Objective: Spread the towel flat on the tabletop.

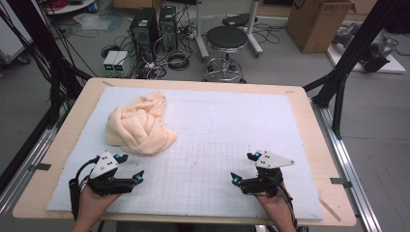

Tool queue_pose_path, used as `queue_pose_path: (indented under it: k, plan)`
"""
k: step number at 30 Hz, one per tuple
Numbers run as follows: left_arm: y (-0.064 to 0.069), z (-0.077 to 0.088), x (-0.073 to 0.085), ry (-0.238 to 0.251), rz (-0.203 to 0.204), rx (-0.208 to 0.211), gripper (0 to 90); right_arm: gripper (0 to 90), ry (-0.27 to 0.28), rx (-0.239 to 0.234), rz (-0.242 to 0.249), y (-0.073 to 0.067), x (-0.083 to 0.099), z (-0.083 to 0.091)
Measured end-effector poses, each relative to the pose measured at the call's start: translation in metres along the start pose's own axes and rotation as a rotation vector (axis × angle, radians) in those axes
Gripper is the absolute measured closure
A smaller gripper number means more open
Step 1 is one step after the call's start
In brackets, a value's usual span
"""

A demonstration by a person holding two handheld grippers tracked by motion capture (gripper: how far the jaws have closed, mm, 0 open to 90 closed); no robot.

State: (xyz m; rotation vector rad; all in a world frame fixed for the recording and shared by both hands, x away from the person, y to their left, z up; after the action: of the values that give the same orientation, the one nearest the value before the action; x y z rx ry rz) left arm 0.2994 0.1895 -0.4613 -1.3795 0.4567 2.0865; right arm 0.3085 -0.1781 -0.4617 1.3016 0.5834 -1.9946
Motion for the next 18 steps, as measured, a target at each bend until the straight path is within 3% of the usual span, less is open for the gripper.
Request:
queue_pose_path:
  k: [18]
  plan:
    - [0.0029, 0.004, 0.0, 0.006, -0.001, 0.004, 20.1, 10.0, 0.005, 0.005, -0.005, -0.002, -0.0007, 0.003]
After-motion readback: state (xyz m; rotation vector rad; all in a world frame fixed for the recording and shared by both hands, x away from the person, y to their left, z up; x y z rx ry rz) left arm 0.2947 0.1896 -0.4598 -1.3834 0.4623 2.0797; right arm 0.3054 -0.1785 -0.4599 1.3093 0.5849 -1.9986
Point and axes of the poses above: each handheld gripper's, and its own axes: z roughly backward along the jaws, x roughly out of its underside, y roughly to its right, the point moved 8 cm from there along -z, roughly forward along the jaws, and after that the axes turned 5 degrees about y, right-handed, at the moved point
